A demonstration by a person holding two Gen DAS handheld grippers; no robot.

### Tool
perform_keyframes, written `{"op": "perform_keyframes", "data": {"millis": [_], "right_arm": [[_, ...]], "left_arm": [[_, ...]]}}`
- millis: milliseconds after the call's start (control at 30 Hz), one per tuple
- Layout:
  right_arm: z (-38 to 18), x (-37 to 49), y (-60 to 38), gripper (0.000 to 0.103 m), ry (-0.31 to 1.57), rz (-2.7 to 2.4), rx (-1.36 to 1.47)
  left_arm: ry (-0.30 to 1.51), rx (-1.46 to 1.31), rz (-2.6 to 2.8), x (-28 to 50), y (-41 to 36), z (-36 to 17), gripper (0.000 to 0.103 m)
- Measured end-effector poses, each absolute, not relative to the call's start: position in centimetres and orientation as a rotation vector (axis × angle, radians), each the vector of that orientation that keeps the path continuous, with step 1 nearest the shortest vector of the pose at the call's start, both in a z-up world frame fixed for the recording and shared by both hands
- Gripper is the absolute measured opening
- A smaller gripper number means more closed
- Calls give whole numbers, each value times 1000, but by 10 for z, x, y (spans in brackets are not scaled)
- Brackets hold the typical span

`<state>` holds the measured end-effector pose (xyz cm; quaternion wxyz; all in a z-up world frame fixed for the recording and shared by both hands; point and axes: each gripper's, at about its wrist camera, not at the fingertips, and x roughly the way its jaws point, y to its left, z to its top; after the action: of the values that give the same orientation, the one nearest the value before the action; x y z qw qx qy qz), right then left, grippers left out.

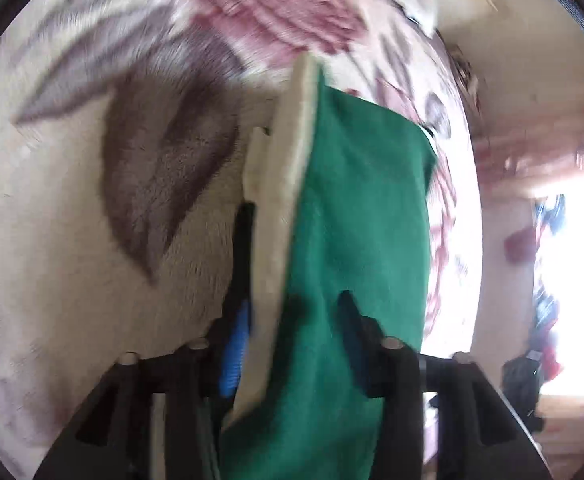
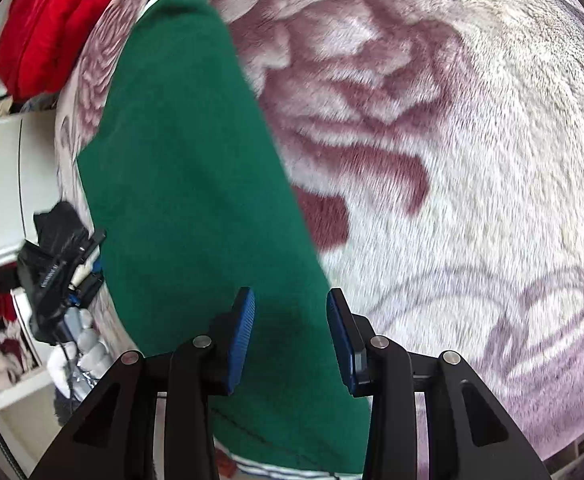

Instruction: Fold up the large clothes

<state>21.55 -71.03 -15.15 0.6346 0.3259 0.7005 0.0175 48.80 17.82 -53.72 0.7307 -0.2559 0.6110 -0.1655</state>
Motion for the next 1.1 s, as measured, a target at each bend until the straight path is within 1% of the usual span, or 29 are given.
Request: {"op": "perform_keyframes", "data": {"millis": [67, 100, 133, 200, 267, 333, 467, 533, 567, 600, 633, 667, 700, 767, 867, 900, 967, 1000, 1067, 1100], "right_arm": [[-149, 200, -697, 40, 1628, 76, 704], [-149, 191, -693, 42, 1643, 94, 690], [-149, 181, -689, 45, 1655, 114, 688], [-151, 159, -683, 64, 1683, 152, 690], [-157, 133, -680, 65, 1717, 161, 678], [-166, 110, -672, 65, 1769, 168, 671], [-199, 51, -659, 65, 1889, 200, 714], [-217, 25, -649, 65, 1928, 223, 760], [-224, 14, -643, 63, 1932, 228, 769], [-225, 8, -638, 37, 1915, 228, 773], [-224, 1, -632, 23, 1898, 219, 754], [-220, -5, -630, 21, 1869, 190, 731], [-212, -10, -629, 16, 1845, 170, 724], [-197, -18, -629, 13, 1812, 151, 754], [-176, -32, -631, 11, 1773, 157, 785], [-172, -34, -629, 8, 1770, 164, 763], [-185, -36, -624, 7, 1814, 157, 703], [-196, -37, -617, 4, 1854, 141, 659], [-220, -48, -607, 4, 1935, 129, 615], [-222, -57, -612, 5, 1948, 118, 638]], "left_arm": [[1343, -527, -382, 468, 172, -527, 63], [1364, -506, -365, 451, 171, -522, 65], [1380, -496, -347, 436, 174, -522, 65], [1423, -472, -314, 397, 179, -523, 65], [1460, -461, -267, 359, 186, -528, 65], [1537, -491, -212, 318, 186, -540, 65], [1645, -480, -162, 245, 174, -569, 65], [1665, -485, -159, 222, 166, -581, 64], [1656, -481, -157, 214, 162, -584, 60], [1629, -468, -147, 209, 158, -584, 55], [1587, -429, -136, 204, 155, -580, 33], [1568, -405, -120, 202, 154, -576, 19], [1553, -434, -120, 201, 157, -573, 19], [1501, -535, -133, 197, 172, -559, 17], [1483, -546, -160, 186, 184, -546, 17], [1486, -528, -164, 175, 194, -545, 18], [1516, -510, -166, 176, 198, -558, 18], [1536, -507, -156, 176, 200, -569, 18], [1549, -527, -159, 181, 203, -573, 18], [1560, -555, -168, 185, 206, -573, 19]]}}
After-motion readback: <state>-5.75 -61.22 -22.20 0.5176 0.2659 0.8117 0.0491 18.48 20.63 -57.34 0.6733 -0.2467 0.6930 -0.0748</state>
